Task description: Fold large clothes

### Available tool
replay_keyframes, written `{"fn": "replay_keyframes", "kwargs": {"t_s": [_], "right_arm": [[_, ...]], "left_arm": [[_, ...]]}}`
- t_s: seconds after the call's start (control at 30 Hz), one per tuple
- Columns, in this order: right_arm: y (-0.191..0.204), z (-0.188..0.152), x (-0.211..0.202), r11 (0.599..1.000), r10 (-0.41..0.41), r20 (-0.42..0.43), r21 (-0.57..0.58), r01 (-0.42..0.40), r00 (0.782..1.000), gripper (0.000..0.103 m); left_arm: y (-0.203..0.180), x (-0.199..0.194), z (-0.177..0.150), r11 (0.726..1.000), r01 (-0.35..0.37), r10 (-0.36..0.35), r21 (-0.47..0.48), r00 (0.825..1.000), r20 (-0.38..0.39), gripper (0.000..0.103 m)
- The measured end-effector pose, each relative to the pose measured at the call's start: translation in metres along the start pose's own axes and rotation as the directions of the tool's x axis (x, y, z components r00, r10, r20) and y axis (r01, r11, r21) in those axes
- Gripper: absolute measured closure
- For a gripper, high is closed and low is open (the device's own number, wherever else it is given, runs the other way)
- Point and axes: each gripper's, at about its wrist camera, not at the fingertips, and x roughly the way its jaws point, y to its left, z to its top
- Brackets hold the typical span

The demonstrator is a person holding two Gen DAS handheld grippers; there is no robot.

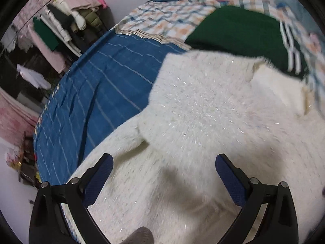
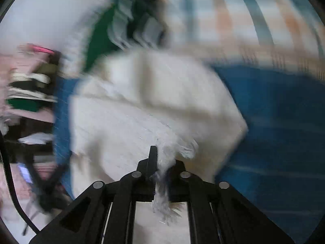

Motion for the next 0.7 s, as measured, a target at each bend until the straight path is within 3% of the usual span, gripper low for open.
{"fn": "replay_keyframes", "kwargs": {"t_s": [0.07, 0.17, 0.27, 0.33, 0.43, 0.5, 0.53, 0.57, 0.6, 0.7], "right_arm": [[-0.017, -0.002, 0.015, 0.998, -0.013, -0.037, 0.06, 0.016, 0.999, 0.067], [-0.024, -0.012, -0.012, 0.995, -0.041, 0.038, 0.094, 0.037, 0.998, 0.061], [-0.009, -0.024, -0.046, 0.987, -0.155, 0.162, 0.071, 0.145, 0.975, 0.061], [0.003, -0.028, -0.06, 0.995, -0.101, 0.19, 0.033, 0.096, 0.977, 0.061], [0.025, -0.023, -0.043, 0.999, 0.021, 0.146, -0.032, -0.016, 0.989, 0.063], [0.038, -0.017, -0.018, 0.999, 0.027, 0.086, -0.034, -0.024, 0.996, 0.066], [0.036, -0.013, -0.003, 1.0, 0.0, 0.055, -0.029, 0.001, 0.998, 0.073], [0.033, -0.01, 0.012, 0.996, -0.076, 0.022, -0.039, 0.077, 0.997, 0.086], [0.028, -0.008, 0.026, 0.989, -0.139, 0.005, -0.054, 0.139, 0.99, 0.087], [0.02, -0.003, 0.038, 0.988, -0.147, -0.028, -0.042, 0.146, 0.989, 0.088]], "left_arm": [[-0.015, 0.025, 0.0, 0.998, -0.03, 0.033, 0.056, 0.999, -0.039, 0.0], [-0.035, 0.057, -0.003, 0.986, -0.045, 0.057, 0.16, 0.996, -0.069, 0.0], [-0.05, 0.054, -0.005, 0.961, -0.118, 0.112, 0.251, 0.993, 0.035, 0.0], [-0.056, 0.052, -0.008, 0.948, -0.163, 0.149, 0.275, 0.986, 0.07, 0.0], [-0.051, 0.052, -0.008, 0.96, -0.16, 0.151, 0.23, 0.987, 0.057, 0.0], [-0.048, 0.053, -0.006, 0.966, -0.143, 0.137, 0.213, 0.99, 0.046, 0.0], [-0.046, 0.053, -0.006, 0.969, -0.133, 0.128, 0.207, 0.991, 0.04, 0.0], [-0.044, 0.053, -0.006, 0.972, -0.122, 0.117, 0.2, 0.992, 0.036, 0.0], [-0.044, 0.053, -0.006, 0.973, -0.117, 0.112, 0.198, 0.993, 0.034, 0.0], [-0.044, 0.053, -0.005, 0.973, -0.107, 0.102, 0.205, 0.994, 0.035, 0.0]]}}
